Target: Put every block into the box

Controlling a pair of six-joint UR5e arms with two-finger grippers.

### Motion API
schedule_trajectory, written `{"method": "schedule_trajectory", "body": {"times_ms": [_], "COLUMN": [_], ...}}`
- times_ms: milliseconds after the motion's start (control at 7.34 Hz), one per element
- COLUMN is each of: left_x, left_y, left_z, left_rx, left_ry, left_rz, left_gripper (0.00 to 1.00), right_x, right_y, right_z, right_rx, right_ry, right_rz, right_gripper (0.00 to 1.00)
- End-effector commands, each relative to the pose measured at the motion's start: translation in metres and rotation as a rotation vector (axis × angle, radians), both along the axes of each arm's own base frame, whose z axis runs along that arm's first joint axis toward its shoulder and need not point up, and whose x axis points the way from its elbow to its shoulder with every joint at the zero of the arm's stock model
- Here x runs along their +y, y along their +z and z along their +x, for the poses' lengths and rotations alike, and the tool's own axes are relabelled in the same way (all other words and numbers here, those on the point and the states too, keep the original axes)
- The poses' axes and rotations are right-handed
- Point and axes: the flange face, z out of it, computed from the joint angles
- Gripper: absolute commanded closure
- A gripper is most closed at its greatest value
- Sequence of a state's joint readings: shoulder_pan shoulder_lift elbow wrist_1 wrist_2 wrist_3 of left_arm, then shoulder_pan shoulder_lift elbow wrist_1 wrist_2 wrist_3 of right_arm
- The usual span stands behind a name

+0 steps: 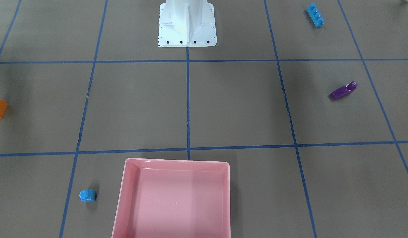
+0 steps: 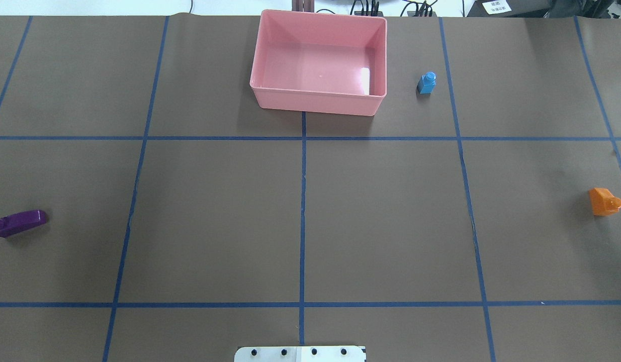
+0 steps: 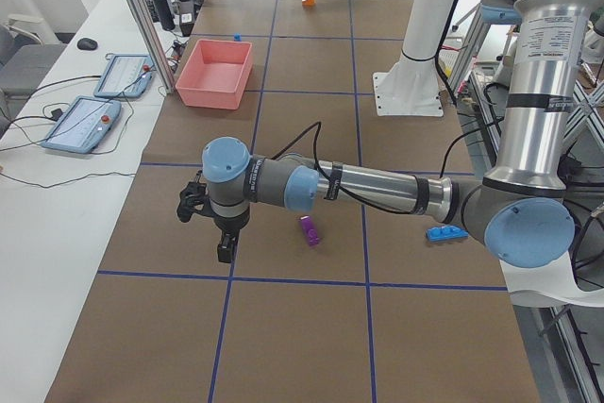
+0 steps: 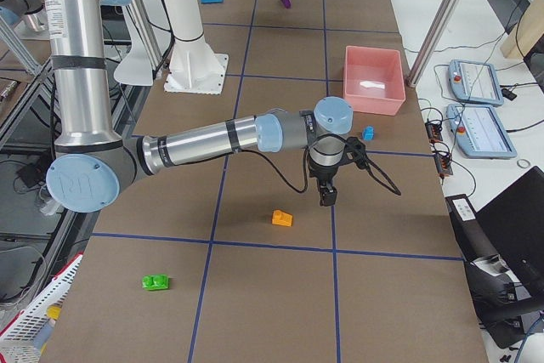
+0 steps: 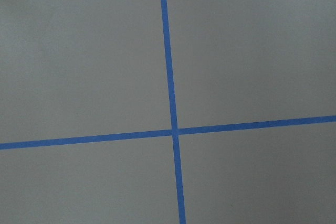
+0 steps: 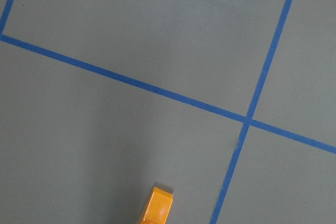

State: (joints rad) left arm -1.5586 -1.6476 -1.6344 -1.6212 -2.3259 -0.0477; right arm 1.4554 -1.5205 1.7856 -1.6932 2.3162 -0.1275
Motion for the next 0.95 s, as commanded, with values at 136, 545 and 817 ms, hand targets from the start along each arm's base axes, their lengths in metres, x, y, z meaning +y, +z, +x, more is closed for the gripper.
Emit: {"method": "schedule_trajectory", "body": {"times_ms": [136, 545, 817], "left_x": [0.007, 0.009, 0.024], "left_y": [0.003, 0.006, 0.024], "left_z": [0.005, 0.007, 0.013], "left_rx": [0.001, 0.003, 0.003], "left_ry": [0.010, 0.011, 0.024], "left_rz": [-0.002, -0.010, -0.009], "left_gripper": [0.00, 0.00, 0.00], "right_x": [0.000, -0.002, -0.002], "right_y": [0.000, 0.000, 0.008], "right_z": [-0.001, -0.005, -0.008], "right_rx": [0.000, 0.003, 0.003], "right_ry": [0.000, -0.009, -0.012], "right_rz": [0.000, -0.001, -0.019], "right_gripper": [0.00, 0.00, 0.00]}}
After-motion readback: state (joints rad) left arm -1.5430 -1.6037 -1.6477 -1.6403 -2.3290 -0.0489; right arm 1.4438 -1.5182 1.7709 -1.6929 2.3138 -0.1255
